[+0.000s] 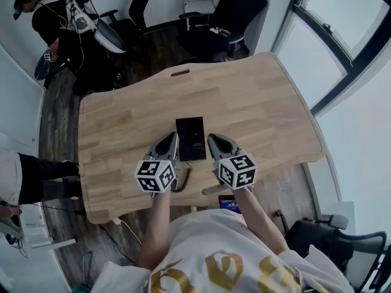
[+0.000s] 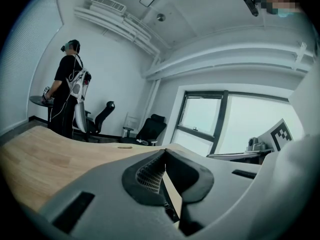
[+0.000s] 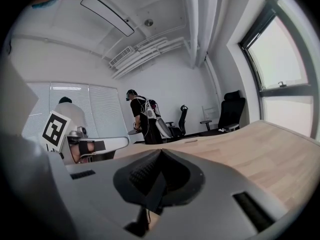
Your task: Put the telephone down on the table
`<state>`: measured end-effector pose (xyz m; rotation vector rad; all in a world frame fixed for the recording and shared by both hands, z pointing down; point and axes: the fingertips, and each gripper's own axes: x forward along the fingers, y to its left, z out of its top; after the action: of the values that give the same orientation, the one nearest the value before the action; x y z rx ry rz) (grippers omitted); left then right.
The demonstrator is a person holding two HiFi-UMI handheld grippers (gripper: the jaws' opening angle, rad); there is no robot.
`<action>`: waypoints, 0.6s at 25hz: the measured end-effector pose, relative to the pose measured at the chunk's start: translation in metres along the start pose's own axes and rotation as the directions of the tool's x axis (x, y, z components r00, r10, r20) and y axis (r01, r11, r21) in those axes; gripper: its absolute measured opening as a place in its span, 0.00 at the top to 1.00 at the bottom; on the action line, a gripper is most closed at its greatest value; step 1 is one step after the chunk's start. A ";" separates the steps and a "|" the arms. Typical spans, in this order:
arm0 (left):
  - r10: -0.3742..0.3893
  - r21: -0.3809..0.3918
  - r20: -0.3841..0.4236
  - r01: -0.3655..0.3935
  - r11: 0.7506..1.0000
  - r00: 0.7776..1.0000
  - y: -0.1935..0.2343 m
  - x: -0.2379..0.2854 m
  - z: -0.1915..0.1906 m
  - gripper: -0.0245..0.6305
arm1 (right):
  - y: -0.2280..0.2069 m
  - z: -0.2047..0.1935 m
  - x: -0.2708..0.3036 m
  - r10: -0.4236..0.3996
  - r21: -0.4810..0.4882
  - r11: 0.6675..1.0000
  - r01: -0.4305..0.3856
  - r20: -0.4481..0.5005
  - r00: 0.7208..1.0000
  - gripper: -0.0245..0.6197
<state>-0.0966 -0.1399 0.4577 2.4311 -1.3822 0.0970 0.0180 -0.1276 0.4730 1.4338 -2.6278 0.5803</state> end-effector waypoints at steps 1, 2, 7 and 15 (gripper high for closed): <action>0.000 0.003 0.000 0.000 1.000 1.000 -0.001 -0.003 0.000 0.95 | 0.001 -0.001 -0.003 -0.002 0.004 1.000 0.002 0.003 1.000 0.94; 0.002 0.004 0.001 -0.002 1.000 1.000 -0.002 -0.006 -0.001 0.95 | 0.002 -0.002 -0.005 -0.003 0.009 1.000 0.003 0.005 1.000 0.94; 0.011 0.008 0.001 -0.011 1.000 1.000 -0.004 -0.015 -0.004 0.95 | 0.003 -0.007 -0.015 -0.009 0.024 1.000 0.009 0.011 1.000 0.94; 0.013 0.019 0.007 -0.013 1.000 1.000 -0.005 -0.021 -0.002 0.95 | 0.013 -0.007 -0.015 0.004 0.022 1.000 -0.004 0.014 1.000 0.94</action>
<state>-0.1034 -0.1195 0.4539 2.4402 -1.4069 0.1050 0.0151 -0.1067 0.4716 1.4445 -2.6436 0.6041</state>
